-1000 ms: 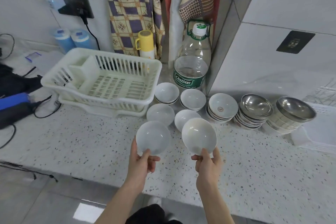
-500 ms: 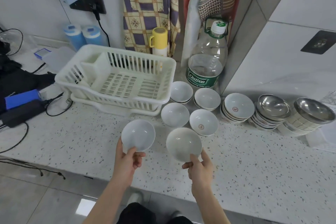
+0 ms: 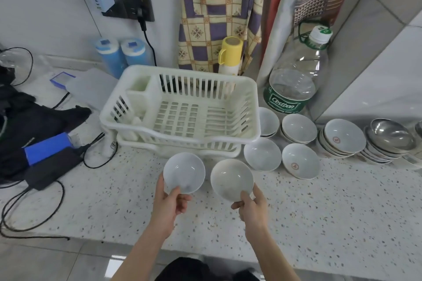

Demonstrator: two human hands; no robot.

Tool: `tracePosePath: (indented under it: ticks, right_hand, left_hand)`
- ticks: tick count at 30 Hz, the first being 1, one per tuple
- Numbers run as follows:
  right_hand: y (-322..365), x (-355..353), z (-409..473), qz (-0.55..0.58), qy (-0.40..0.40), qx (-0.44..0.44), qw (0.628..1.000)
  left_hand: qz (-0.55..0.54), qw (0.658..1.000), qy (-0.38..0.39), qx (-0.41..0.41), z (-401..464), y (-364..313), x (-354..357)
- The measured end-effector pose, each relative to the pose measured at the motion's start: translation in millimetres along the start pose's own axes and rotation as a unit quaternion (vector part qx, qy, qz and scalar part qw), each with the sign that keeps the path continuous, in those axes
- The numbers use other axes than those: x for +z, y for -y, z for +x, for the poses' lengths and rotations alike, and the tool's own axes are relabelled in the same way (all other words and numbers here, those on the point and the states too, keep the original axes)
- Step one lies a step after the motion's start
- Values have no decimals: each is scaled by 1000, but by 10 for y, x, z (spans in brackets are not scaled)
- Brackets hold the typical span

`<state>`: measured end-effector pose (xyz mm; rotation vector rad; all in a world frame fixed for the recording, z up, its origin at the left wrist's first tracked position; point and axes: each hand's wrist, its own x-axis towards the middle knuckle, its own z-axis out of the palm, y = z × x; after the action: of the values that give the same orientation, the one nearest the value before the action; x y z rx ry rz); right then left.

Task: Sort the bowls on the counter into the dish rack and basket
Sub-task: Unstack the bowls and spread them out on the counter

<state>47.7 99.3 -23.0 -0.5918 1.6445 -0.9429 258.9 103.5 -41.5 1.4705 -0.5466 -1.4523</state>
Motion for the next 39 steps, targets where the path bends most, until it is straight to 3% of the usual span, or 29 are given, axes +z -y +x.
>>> tracePosePath:
  ticks: [39]
  right_hand:
    - [-87, 234, 244, -62, -4, -26, 998]
  left_hand:
    - [69, 995, 45, -53, 350, -103, -118]
